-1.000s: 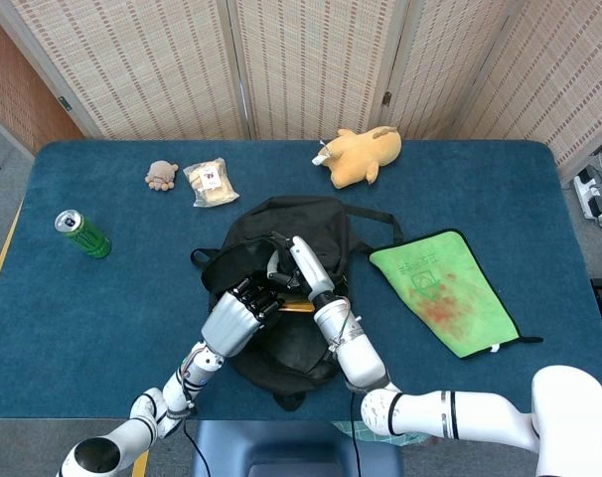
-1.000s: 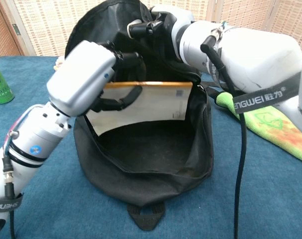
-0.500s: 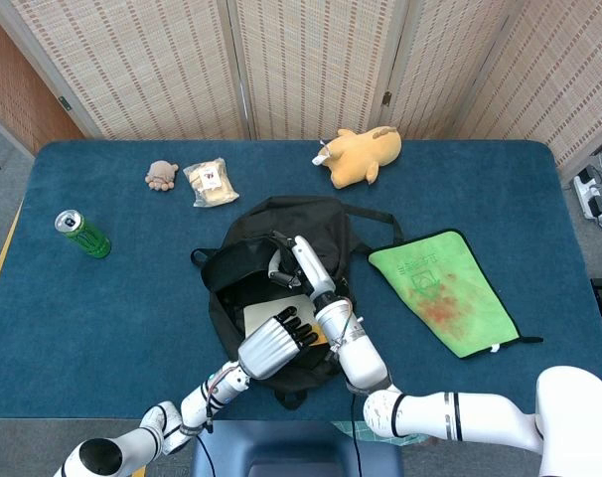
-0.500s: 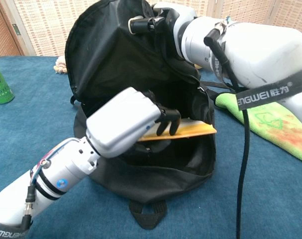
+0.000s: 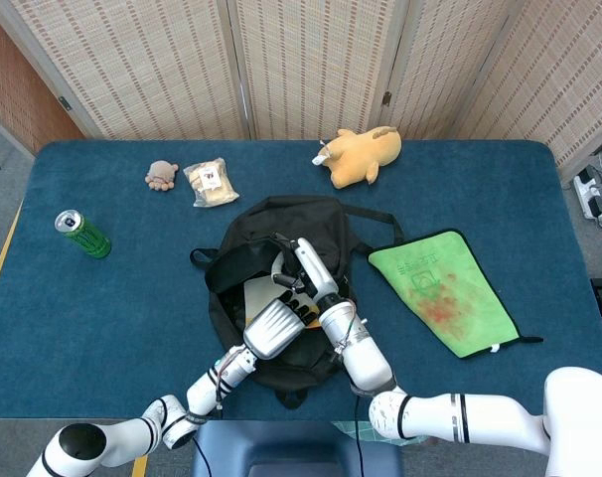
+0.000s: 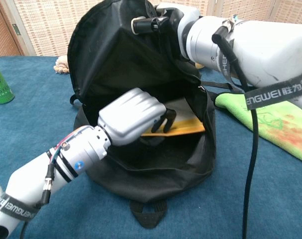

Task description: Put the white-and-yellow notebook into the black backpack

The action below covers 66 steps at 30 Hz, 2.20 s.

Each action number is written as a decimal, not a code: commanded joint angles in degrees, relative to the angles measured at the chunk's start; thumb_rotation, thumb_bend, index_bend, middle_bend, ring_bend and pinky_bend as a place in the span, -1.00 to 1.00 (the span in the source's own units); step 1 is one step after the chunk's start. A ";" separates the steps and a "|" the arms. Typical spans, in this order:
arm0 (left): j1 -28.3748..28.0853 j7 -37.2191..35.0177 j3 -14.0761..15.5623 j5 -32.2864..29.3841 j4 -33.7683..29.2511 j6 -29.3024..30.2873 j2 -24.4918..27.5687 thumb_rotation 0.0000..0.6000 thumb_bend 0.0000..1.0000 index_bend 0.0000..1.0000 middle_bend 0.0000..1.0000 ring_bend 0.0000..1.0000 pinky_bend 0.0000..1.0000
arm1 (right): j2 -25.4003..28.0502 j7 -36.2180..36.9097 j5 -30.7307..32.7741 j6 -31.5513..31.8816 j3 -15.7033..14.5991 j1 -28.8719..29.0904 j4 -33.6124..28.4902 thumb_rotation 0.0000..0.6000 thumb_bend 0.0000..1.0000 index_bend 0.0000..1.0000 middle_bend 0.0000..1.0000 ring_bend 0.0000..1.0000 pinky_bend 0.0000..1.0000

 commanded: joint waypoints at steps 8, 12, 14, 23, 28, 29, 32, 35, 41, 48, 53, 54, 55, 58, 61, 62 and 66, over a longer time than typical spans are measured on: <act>-1.50 -1.71 -3.10 -3.41 3.45 -3.60 -0.48 1.00 0.13 0.43 0.48 0.35 0.02 | 0.23 -0.40 -0.27 -0.53 -1.14 0.17 -1.25 1.00 0.99 0.25 -0.46 -0.58 -0.63; -2.08 -2.18 -4.59 -5.56 6.23 -5.82 -1.06 1.00 0.13 0.42 0.48 0.35 0.02 | 0.80 -0.63 -0.52 -0.22 -1.58 -0.19 -2.24 1.00 0.99 0.25 -0.46 -0.58 -0.63; -2.24 -2.34 -5.14 -6.37 7.43 -6.48 -1.26 1.00 0.13 0.42 0.47 0.35 0.02 | 1.02 -0.58 -0.58 -0.08 -1.65 -0.37 -2.56 1.00 0.99 0.25 -0.46 -0.58 -0.63; -0.87 -0.43 -6.90 -10.89 4.31 -9.61 -0.50 1.00 -0.22 0.20 0.31 0.24 0.01 | 1.25 -0.48 -0.75 0.06 -2.07 -0.56 -2.52 1.00 0.99 0.22 -0.47 -0.60 -0.63; 1.50 5.91 -6.75 -14.70 -9.11 -13.67 5.37 1.00 -0.75 -0.37 -0.25 -0.26 -0.24 | 1.17 -0.42 -0.64 -0.02 -1.98 -0.39 -1.80 1.00 1.00 0.18 -0.49 -0.61 -0.63; 1.83 7.04 -6.77 -15.50 -11.74 -14.40 6.59 1.00 -0.82 -0.47 -0.35 -0.36 -0.30 | 1.14 -0.43 -0.60 -0.10 -1.99 -0.33 -1.63 1.00 0.99 0.18 -0.49 -0.61 -0.63; 2.82 10.64 -6.96 -18.16 -19.84 -16.06 10.28 1.00 -0.94 -0.66 -0.53 -0.52 -0.40 | 0.96 -0.46 -0.37 -0.23 -1.97 -0.13 -1.01 1.00 1.00 0.18 -0.49 -0.62 -0.63; 3.85 12.87 -6.91 -19.75 -26.06 -15.89 13.12 1.00 -0.96 -0.71 -0.55 -0.54 -0.44 | 0.73 -0.48 -0.13 -0.24 -1.85 0.09 -0.22 1.00 1.00 0.17 -0.50 -0.62 -0.63; 6.91 12.54 -4.97 -18.69 -36.34 -12.49 19.22 1.00 -0.96 -0.54 -0.44 -0.40 -0.37 | 0.47 -0.14 0.15 -0.59 -1.50 0.32 1.71 1.00 1.00 0.15 -0.51 -0.62 -0.63; 12.33 2.81 -1.35 -10.94 -40.49 -2.74 24.91 1.00 -0.94 -0.22 -0.05 -0.07 0.02 | 1.62 1.66 -1.66 -4.08 -2.59 -0.35 4.02 1.00 0.98 0.01 -0.62 -0.72 -0.67; 15.51 1.68 0.50 -11.37 -44.92 -1.04 31.23 1.00 -0.94 -0.11 0.04 0.00 0.03 | 3.73 3.89 -5.80 -8.46 -4.34 -1.50 4.62 1.00 0.78 -0.19 -0.76 -0.81 -0.69; 16.18 1.97 0.84 -11.93 -46.35 -1.03 32.97 1.00 -0.94 -0.11 0.04 0.00 0.04 | 4.21 3.94 -8.00 -8.90 -5.29 -1.91 4.83 1.00 0.67 -0.22 -0.78 -0.83 -0.70; 16.64 2.23 1.05 -12.33 -47.42 -1.00 34.25 1.00 -0.94 -0.11 0.04 0.00 0.04 | 4.56 4.07 -9.66 -9.17 -6.02 -2.27 4.80 1.00 0.55 -0.27 -0.80 -0.85 -0.72; 18.20 3.43 1.55 -13.58 -50.96 -0.47 38.27 1.00 -0.94 -0.09 0.05 0.00 0.04 | 6.26 5.58 -14.48 -10.74 -8.17 -3.68 3.79 1.00 0.18 -0.51 -0.88 -0.91 -0.82; 19.88 3.84 1.79 -14.54 -53.78 0.76 41.42 1.00 -0.94 -0.07 0.05 0.00 0.04 | 8.60 6.29 -19.25 -11.81 -10.20 -4.92 2.74 1.00 -0.18 -0.87 -0.97 -0.99 -0.95; 20.39 3.90 1.83 -14.76 -54.43 1.21 42.23 1.00 -0.94 -0.07 0.05 0.00 0.04 | 9.44 6.49 -20.69 -11.87 -10.77 -5.38 2.16 1.00 -0.29 -0.93 -0.99 -1.00 -0.98; 22.38 3.44 1.71 -14.67 -55.67 3.65 44.63 1.00 -0.94 -0.08 0.05 0.00 0.04 | 13.83 7.80 -26.49 -11.71 -12.60 -7.47 -0.72 0.80 -0.83 -1.00 -1.00 -1.00 -1.00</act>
